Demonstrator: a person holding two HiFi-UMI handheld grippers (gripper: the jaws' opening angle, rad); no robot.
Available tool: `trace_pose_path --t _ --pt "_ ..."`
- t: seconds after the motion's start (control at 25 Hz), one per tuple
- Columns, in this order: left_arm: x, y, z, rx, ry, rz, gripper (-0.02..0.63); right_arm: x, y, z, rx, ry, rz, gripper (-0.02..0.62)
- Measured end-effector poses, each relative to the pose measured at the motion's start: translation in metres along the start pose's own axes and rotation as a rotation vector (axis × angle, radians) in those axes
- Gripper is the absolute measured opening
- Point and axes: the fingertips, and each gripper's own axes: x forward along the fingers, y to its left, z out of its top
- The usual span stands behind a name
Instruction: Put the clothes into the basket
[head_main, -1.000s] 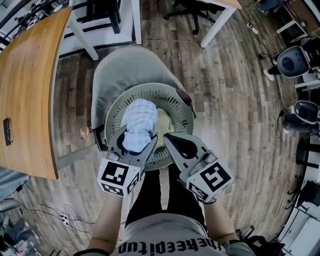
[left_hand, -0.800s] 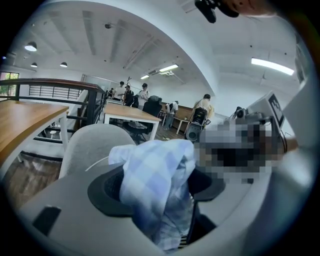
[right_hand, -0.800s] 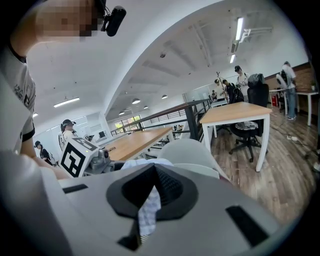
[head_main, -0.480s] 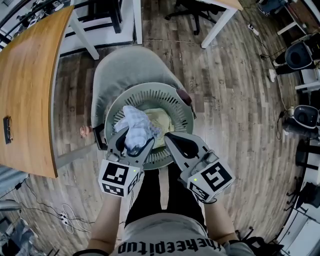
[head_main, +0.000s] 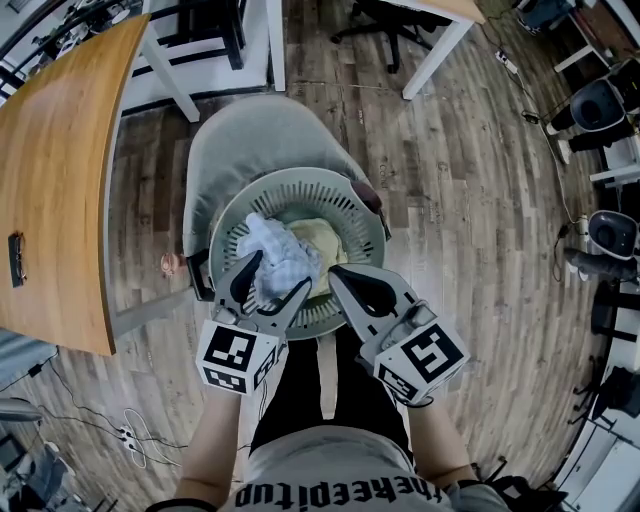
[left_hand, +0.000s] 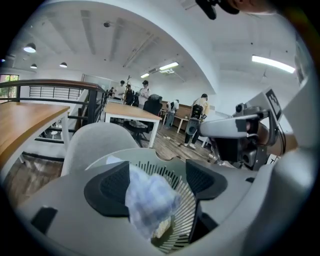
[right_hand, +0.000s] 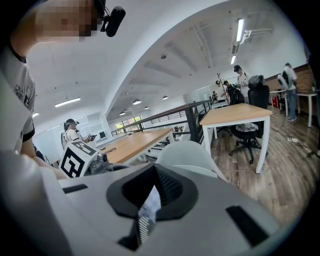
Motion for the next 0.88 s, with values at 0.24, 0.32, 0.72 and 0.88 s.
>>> trace_pose_path --t 0.24,0.32,0.72,0.88 --pt "-0.004 -0.005 0.019 0.034 -0.083 0.002 0.348 0.000 0.002 0.005 -0.009 -0.001 0.013 0.011" --pt "-0.006 -0.009 0.020 0.037 -0.086 -0.013 0.347 0.001 0.003 0.006 -0.016 -0.002 0.020 0.011" --pt "-0.027 -0.019 0.046 0.052 -0.158 0.027 0.058 -0.003 0.013 0.020 -0.055 -0.013 0.071 0.011" --pt "-0.041 -0.021 0.061 0.054 -0.202 0.063 0.034 -0.003 0.022 0.030 -0.082 -0.021 0.108 0.011"
